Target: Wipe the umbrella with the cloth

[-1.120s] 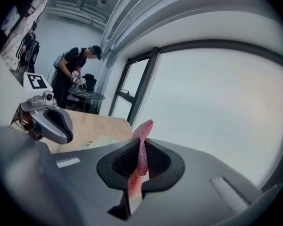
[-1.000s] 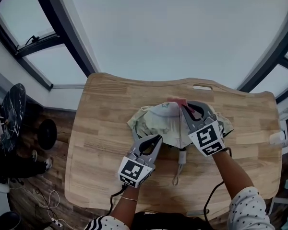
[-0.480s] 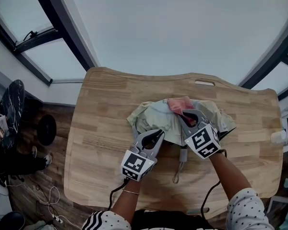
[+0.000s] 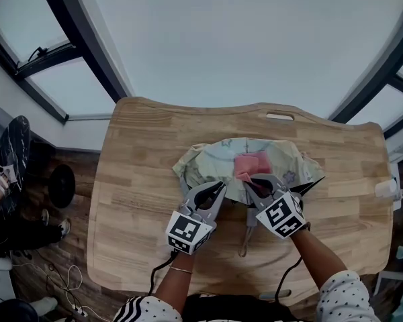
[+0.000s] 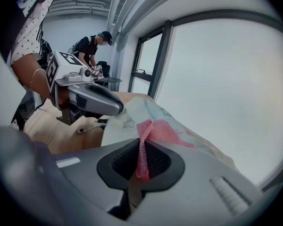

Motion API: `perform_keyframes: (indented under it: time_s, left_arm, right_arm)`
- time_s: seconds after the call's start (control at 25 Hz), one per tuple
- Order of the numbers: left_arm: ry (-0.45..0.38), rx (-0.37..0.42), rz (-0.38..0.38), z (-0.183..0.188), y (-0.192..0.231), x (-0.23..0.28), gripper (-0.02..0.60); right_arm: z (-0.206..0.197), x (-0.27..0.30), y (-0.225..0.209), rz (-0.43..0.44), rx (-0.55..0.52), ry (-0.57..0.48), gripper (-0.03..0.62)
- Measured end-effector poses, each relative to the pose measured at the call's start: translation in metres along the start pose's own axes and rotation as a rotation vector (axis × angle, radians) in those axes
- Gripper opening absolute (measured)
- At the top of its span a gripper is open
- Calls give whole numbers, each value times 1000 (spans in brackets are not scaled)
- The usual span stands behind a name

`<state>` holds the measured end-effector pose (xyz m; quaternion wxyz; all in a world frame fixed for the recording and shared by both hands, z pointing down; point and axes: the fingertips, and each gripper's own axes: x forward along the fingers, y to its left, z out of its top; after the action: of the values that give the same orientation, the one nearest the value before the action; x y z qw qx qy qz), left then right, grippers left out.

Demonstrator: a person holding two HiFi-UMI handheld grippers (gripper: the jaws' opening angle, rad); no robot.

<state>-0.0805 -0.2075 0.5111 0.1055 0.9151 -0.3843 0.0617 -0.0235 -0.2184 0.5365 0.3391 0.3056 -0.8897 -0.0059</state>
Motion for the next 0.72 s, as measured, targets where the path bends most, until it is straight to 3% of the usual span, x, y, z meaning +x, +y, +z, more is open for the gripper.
perform_keyframes:
  time_s: [0.72]
  left_arm:
    - [9,1,-21,-1,-6,6,-5]
  right_arm:
    - [-30,-31,75,143,58,33,26]
